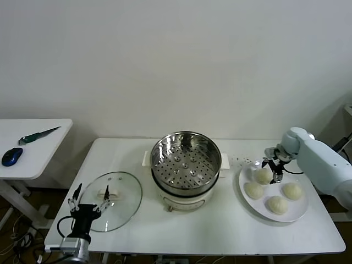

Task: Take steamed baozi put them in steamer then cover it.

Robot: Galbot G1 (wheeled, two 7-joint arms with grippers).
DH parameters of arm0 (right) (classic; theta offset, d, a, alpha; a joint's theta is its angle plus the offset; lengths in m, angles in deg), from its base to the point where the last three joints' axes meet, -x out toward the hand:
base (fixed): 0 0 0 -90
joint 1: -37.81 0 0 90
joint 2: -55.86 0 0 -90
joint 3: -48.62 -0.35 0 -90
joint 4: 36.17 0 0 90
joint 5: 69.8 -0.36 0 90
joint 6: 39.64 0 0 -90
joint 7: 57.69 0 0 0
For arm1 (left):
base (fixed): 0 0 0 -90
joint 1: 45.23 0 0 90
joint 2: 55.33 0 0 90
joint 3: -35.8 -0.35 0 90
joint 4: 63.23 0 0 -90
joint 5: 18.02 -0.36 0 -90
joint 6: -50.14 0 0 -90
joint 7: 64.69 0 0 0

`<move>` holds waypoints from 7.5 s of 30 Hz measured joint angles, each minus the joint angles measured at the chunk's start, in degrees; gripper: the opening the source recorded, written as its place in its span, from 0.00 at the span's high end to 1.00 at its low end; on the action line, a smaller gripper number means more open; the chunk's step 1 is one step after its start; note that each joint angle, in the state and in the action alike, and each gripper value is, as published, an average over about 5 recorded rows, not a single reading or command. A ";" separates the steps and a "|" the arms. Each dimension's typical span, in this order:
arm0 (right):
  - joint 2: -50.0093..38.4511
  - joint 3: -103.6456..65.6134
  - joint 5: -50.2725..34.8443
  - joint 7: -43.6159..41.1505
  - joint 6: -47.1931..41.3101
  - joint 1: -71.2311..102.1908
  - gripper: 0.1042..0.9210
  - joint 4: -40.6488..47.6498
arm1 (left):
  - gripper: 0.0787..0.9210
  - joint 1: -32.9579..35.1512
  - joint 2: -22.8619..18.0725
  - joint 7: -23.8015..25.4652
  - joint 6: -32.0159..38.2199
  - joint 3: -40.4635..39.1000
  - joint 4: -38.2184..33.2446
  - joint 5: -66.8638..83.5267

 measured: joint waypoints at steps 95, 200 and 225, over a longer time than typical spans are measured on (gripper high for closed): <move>21.08 25.83 13.60 1.70 27.94 -24.60 0.12 -26.30 | 0.12 3.24 1.78 -0.42 -0.54 0.91 -1.96 2.83; 9.04 49.59 -64.66 10.76 -25.81 -45.48 0.30 -31.29 | 0.12 9.04 1.52 -0.43 0.30 -0.83 -6.45 0.94; 25.55 50.47 -61.69 14.05 -27.72 -33.73 0.22 -23.29 | 0.12 7.07 1.44 -0.32 -0.17 0.19 -5.30 0.47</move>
